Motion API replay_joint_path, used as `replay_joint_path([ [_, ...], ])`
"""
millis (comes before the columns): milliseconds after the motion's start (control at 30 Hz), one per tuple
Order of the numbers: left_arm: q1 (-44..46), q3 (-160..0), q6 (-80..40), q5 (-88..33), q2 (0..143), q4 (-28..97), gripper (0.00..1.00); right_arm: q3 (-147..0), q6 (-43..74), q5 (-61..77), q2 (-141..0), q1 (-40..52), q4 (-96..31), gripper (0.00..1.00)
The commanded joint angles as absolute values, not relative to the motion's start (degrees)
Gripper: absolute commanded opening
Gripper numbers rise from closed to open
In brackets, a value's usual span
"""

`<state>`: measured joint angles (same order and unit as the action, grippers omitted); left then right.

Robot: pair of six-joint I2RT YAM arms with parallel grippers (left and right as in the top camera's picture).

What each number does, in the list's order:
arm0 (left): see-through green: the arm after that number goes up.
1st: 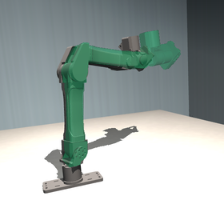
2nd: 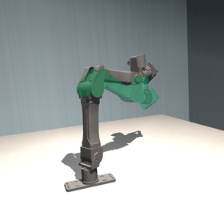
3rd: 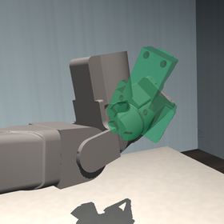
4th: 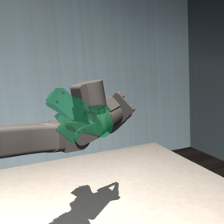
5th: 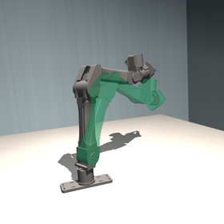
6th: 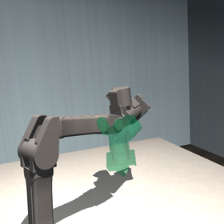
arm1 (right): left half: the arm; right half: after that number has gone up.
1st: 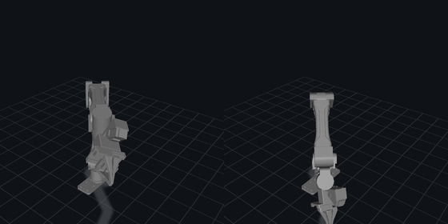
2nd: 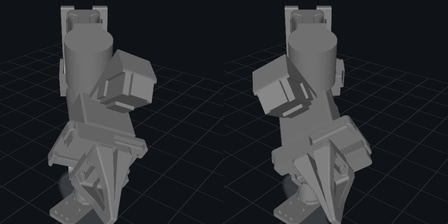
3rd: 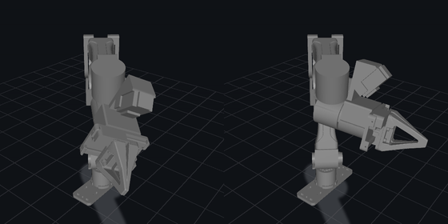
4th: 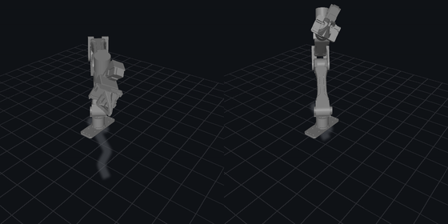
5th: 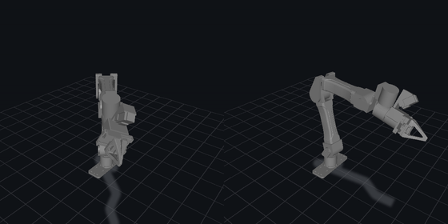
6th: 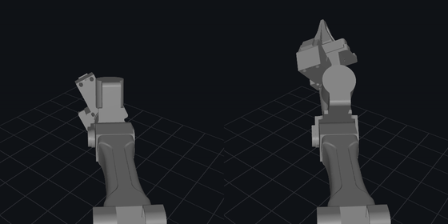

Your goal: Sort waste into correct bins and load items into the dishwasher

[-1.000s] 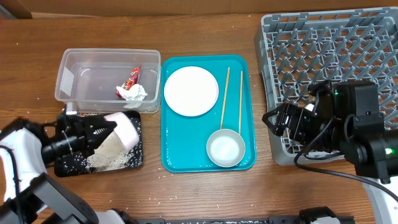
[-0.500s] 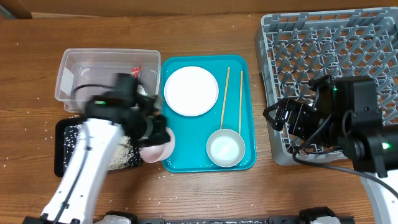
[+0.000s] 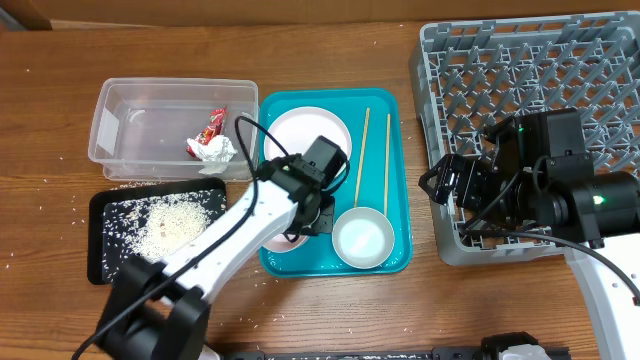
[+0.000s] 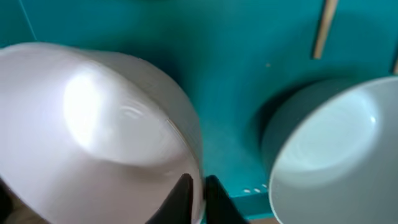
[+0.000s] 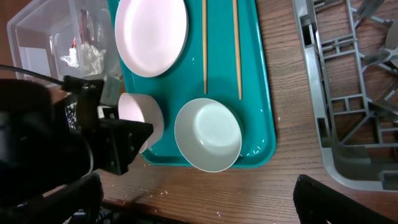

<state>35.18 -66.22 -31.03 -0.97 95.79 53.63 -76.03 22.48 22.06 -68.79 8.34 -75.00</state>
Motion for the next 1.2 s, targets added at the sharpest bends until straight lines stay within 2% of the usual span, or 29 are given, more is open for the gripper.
replay_joint_path([
  [0,35.18,-67.35,-33.56,-0.03,95.77,54.39,0.37,-76.88,21.78,21.67,-68.49,8.67,-74.87,1.0],
  [33,35.14,-68.29,-33.36,0.01,95.66,55.64,0.56,-76.88,20.93,21.67,-68.49,8.67,-74.7,1.0],
  [67,34.96,-69.93,-32.73,0.34,95.55,57.52,0.68,-76.88,20.53,21.39,-68.49,8.67,-74.46,1.0],
  [133,34.59,-73.87,-30.96,1.13,95.44,61.41,0.83,-76.88,20.58,19.88,-68.49,8.67,-73.84,1.0],
  [200,34.44,-79.33,-29.5,3.38,95.33,66.39,0.89,-76.88,20.58,18.2,-68.49,8.67,-72.75,1.0],
  [367,34.44,-93.86,-27.88,11.53,93.51,77.87,0.94,-76.88,20.58,16.51,-68.49,8.67,-70.54,1.0],
  [500,34.44,-103.46,-24.67,11.81,90.94,83.2,0.96,-76.88,20.58,16.51,-68.49,8.67,-66.65,1.0],
  [533,34.48,-105.62,-24.1,11.79,90.06,84.6,1.0,-76.88,20.56,16.51,-68.49,8.67,-65.87,1.0],
  [667,34.54,-111.74,-23.73,11.79,86.67,90.06,1.0,-76.88,20.58,16.53,-68.49,8.67,-65.41,1.0],
  [1167,34.39,-113.3,-23.66,13.08,81.97,92.77,1.0,-76.88,20.58,16.53,-68.49,8.67,-65.41,1.0],
])
